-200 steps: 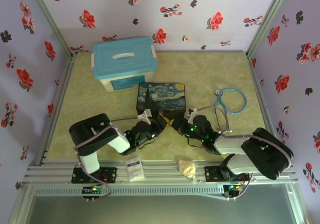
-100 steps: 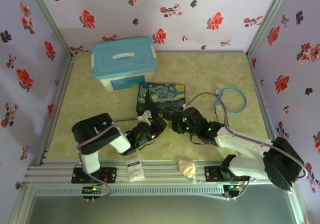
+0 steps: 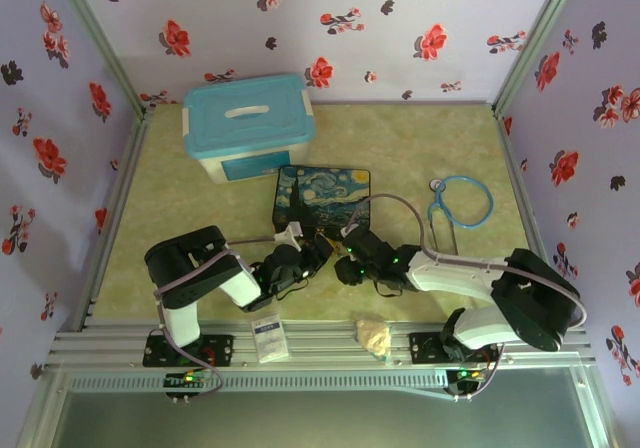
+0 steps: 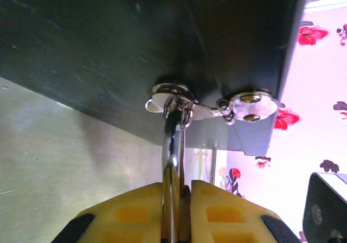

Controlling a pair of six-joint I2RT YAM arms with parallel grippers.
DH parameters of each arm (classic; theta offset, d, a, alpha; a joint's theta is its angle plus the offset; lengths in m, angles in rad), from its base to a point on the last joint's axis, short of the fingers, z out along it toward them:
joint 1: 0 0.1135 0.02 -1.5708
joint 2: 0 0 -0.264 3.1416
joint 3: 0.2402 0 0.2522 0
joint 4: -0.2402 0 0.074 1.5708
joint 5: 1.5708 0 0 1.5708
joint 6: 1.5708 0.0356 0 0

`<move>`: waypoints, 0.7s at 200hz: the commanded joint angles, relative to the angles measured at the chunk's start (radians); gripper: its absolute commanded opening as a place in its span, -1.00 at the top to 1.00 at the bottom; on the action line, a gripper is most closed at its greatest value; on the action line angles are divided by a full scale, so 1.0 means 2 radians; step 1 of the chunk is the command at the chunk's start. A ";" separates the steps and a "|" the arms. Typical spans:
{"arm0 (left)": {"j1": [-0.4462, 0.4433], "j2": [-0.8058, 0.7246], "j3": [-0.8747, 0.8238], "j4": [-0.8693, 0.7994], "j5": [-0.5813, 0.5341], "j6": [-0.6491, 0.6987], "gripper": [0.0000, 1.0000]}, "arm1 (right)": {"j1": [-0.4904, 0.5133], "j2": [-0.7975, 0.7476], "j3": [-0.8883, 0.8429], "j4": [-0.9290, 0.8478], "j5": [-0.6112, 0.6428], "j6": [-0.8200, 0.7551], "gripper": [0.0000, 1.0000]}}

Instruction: Unlock a padlock with a key

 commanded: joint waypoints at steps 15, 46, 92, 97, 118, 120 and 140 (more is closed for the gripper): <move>0.002 0.000 0.000 0.029 0.007 -0.007 1.00 | 0.011 0.010 0.032 0.019 0.038 -0.039 0.30; 0.002 -0.003 0.002 0.029 0.013 -0.006 1.00 | 0.014 0.032 0.054 0.014 0.046 -0.067 0.52; 0.002 -0.005 -0.001 0.030 0.014 -0.012 1.00 | 0.020 0.045 0.054 0.030 0.055 -0.084 0.66; 0.002 -0.005 -0.001 0.030 0.015 -0.012 1.00 | 0.020 0.044 0.048 0.040 0.052 -0.084 0.71; 0.002 -0.007 -0.002 0.031 0.016 -0.012 1.00 | 0.013 0.034 0.023 0.084 0.021 -0.068 0.80; 0.002 -0.007 -0.002 0.031 0.016 -0.012 1.00 | 0.012 0.034 0.022 0.088 0.018 -0.065 0.80; 0.003 -0.012 -0.006 0.031 0.014 -0.006 1.00 | -0.007 0.023 0.001 0.128 -0.041 -0.046 0.77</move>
